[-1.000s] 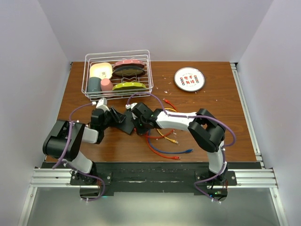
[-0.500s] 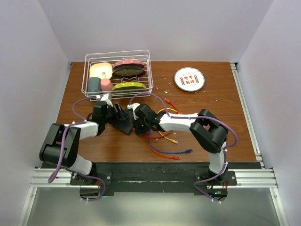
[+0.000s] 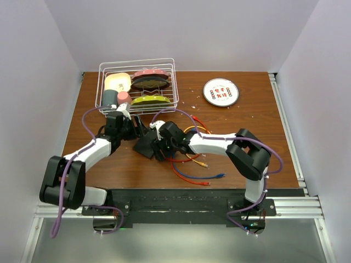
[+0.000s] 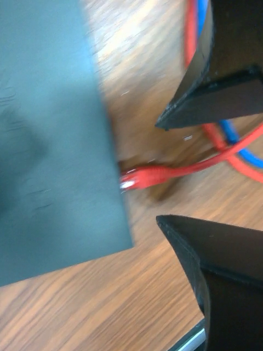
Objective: Insert the plug into the switch port
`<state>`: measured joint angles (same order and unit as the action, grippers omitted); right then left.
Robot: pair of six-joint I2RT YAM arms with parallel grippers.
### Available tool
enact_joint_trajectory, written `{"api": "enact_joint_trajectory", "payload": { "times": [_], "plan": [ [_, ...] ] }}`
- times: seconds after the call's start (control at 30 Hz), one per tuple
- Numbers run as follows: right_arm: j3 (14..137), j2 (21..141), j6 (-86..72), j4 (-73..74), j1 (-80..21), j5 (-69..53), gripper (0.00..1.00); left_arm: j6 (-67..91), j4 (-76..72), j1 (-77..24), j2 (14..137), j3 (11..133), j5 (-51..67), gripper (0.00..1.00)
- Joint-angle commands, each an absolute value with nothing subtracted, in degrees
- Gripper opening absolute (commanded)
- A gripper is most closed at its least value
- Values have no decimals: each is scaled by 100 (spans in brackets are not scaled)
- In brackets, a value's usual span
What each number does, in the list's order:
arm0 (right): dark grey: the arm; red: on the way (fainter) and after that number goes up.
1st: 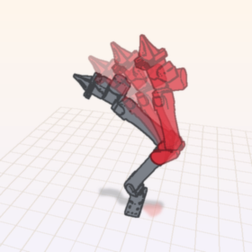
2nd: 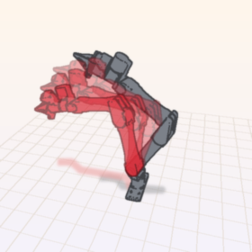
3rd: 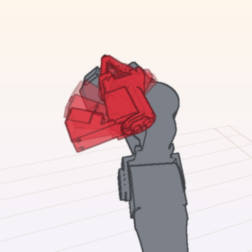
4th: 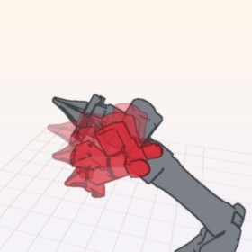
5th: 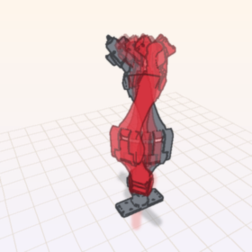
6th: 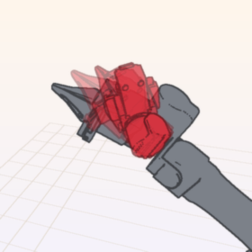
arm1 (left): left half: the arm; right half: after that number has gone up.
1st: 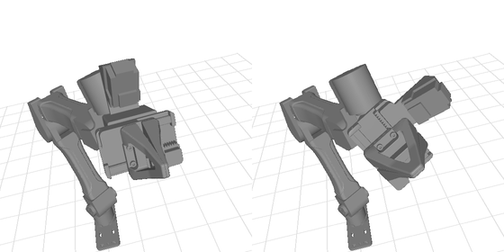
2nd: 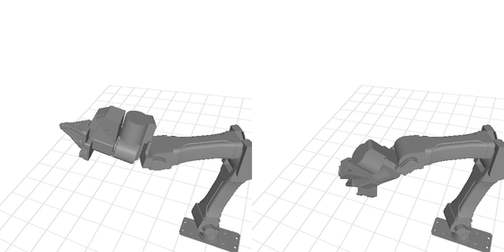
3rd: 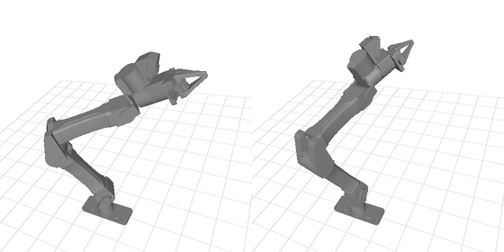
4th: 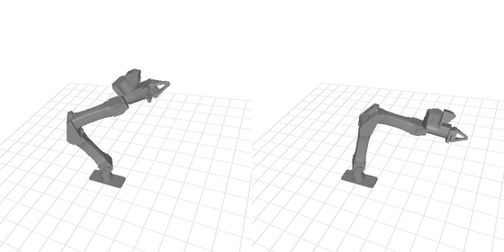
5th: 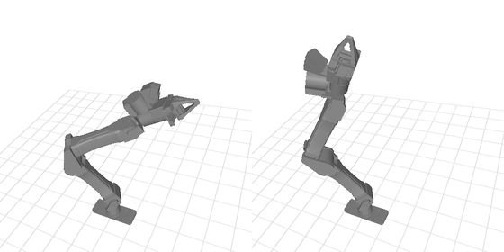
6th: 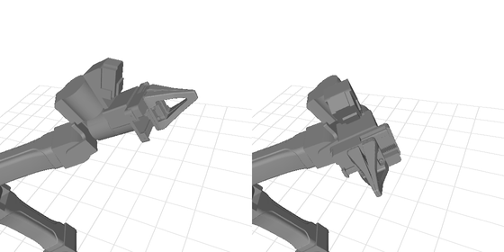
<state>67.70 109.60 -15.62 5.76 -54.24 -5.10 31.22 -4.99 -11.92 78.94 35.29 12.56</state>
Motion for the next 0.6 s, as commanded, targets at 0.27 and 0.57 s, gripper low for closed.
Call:
{"api": "enact_joint_trajectory", "payload": {
  "times": [0.27, 0.57],
  "plan": [
    [6575, 9651, -1933, 1292, -4887, 1045, 75, 2707, -53, -1204, 7146, 3744, 1169, 74],
    [6372, 9765, -2267, 1336, -4087, 879, 57, 2707, -35, -1204, 7137, 3639, 1257, 74]
  ]
}}
